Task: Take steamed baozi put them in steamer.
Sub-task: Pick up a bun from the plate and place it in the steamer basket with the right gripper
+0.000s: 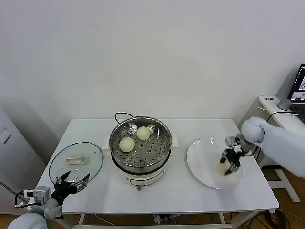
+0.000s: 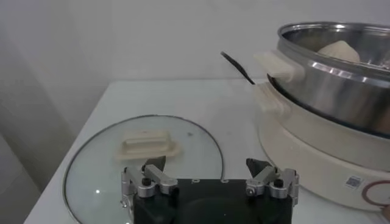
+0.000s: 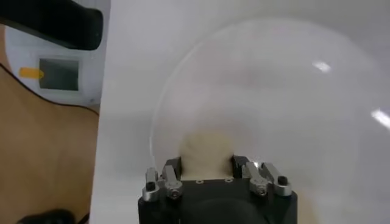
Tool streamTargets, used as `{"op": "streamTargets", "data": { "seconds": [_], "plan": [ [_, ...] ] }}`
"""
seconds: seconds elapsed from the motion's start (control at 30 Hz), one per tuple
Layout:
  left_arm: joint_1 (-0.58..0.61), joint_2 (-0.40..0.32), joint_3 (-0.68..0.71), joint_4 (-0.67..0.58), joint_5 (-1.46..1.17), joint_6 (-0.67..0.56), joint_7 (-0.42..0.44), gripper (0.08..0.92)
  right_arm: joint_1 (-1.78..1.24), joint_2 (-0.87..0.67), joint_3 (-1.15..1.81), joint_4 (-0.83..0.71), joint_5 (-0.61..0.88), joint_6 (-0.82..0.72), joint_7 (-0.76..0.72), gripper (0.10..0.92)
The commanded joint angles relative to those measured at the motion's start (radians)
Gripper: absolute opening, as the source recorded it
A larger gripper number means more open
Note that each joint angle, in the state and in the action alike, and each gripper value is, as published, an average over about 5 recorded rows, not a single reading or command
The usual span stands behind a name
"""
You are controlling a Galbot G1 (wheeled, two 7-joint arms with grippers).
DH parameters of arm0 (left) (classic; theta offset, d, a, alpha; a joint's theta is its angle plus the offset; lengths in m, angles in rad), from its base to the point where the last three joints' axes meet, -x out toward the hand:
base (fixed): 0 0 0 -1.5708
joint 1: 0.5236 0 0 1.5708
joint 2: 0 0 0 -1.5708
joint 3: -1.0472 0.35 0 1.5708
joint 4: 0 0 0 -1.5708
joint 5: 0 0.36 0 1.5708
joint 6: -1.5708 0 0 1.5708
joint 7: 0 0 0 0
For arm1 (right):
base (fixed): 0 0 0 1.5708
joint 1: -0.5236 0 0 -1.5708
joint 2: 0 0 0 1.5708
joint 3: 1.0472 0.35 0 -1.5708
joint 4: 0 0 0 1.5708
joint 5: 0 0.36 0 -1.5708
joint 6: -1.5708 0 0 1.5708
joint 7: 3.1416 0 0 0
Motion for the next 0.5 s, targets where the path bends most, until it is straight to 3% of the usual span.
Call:
{"op": "streamTargets", "data": {
  "seconds": [0.03,0.5],
  "plan": [
    [-0.004,0.004,0.004,-0.002,0.0,0.001,0.0,0.823,0.272,0.148,-0.067,-0.005,0.097,0.127,-0.003,0.517],
    [-0.006,0.007,0.01,-0.005,0.0,-0.002,0.001,0.823,0.322,0.451,-0.008,-0.022,0.066,0.491,0.026,0.518]
  ]
}}
